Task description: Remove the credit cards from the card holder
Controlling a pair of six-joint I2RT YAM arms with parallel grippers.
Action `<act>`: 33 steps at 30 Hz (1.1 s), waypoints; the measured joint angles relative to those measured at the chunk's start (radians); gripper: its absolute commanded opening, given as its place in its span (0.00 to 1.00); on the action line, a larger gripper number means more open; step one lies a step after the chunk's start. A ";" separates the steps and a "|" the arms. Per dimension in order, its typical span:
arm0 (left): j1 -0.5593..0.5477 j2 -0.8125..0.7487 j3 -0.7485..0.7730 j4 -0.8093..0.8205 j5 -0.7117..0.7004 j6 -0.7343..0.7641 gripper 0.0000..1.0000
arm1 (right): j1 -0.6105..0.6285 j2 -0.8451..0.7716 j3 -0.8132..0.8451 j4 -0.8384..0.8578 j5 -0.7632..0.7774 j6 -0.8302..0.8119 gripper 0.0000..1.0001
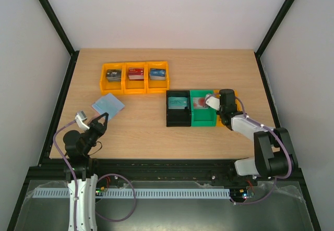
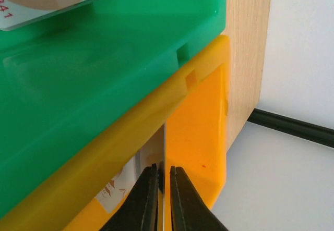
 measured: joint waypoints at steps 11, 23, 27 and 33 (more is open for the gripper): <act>0.001 0.000 0.000 0.000 0.000 -0.002 0.02 | -0.010 -0.014 -0.003 0.021 0.008 -0.013 0.69; 0.001 0.000 0.000 0.000 0.001 -0.002 0.02 | -0.010 -0.101 -0.002 -0.006 0.006 -0.005 0.99; 0.001 0.000 -0.002 0.009 0.011 -0.002 0.02 | -0.010 -0.182 0.001 0.016 -0.029 0.076 0.99; 0.002 0.000 -0.013 0.085 0.082 -0.007 0.02 | -0.010 -0.310 0.138 0.011 -0.210 0.377 1.00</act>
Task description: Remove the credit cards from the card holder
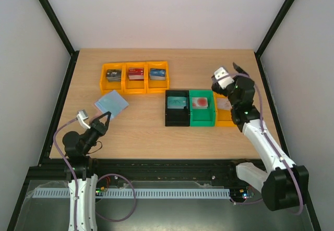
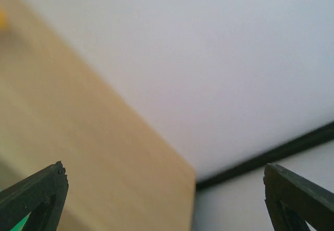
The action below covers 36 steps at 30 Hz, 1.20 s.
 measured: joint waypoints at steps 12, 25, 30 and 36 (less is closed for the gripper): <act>0.001 0.000 -0.004 0.230 0.164 -0.026 0.02 | 0.380 0.147 0.385 0.093 -0.358 0.945 0.85; 0.005 0.000 -0.004 0.279 0.200 -0.036 0.02 | 0.910 0.629 0.826 -0.203 -0.241 1.161 0.92; 0.005 0.000 -0.004 0.283 0.206 -0.040 0.02 | 0.951 0.689 0.850 -0.291 -0.219 1.136 0.85; 0.005 0.000 -0.004 0.287 0.211 -0.043 0.02 | 0.941 0.726 0.869 -0.326 -0.171 1.134 0.80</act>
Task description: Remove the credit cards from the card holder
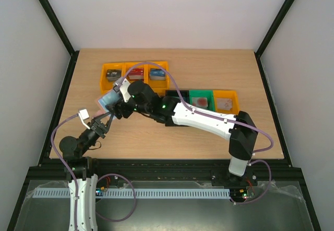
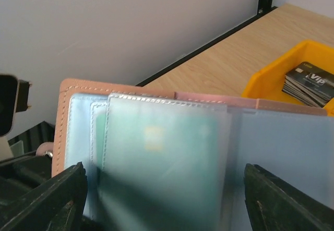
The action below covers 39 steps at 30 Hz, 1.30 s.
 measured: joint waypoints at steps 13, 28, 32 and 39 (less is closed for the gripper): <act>0.005 0.000 -0.002 0.010 0.001 -0.011 0.02 | -0.016 0.037 0.046 0.008 -0.032 0.018 0.39; 0.006 0.000 -0.005 0.042 0.007 -0.023 0.02 | -0.061 0.036 0.014 0.077 -0.217 0.065 0.60; 0.006 0.000 -0.006 0.041 0.016 -0.026 0.02 | -0.063 0.036 0.003 0.092 -0.235 0.078 0.70; 0.006 0.000 -0.007 0.047 0.025 -0.031 0.02 | -0.066 0.036 -0.002 0.108 -0.261 0.089 0.72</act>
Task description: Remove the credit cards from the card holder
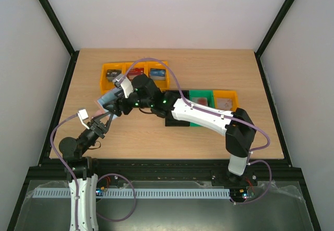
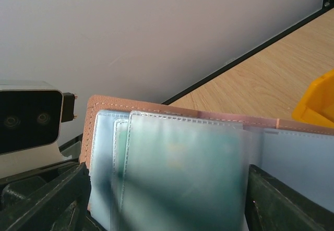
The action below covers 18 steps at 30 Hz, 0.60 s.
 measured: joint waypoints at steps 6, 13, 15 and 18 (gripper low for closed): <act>0.000 0.000 0.000 0.007 0.003 -0.002 0.02 | -0.014 0.000 -0.007 0.023 -0.029 0.026 0.57; 0.000 0.000 0.000 0.014 0.003 -0.003 0.02 | -0.025 0.000 -0.016 0.043 -0.040 0.053 0.52; 0.000 0.000 0.000 0.014 0.004 -0.003 0.03 | -0.025 0.000 -0.016 0.043 -0.041 0.056 0.57; 0.000 0.000 0.000 0.015 0.005 -0.003 0.02 | -0.025 0.000 -0.016 0.043 -0.039 0.056 0.54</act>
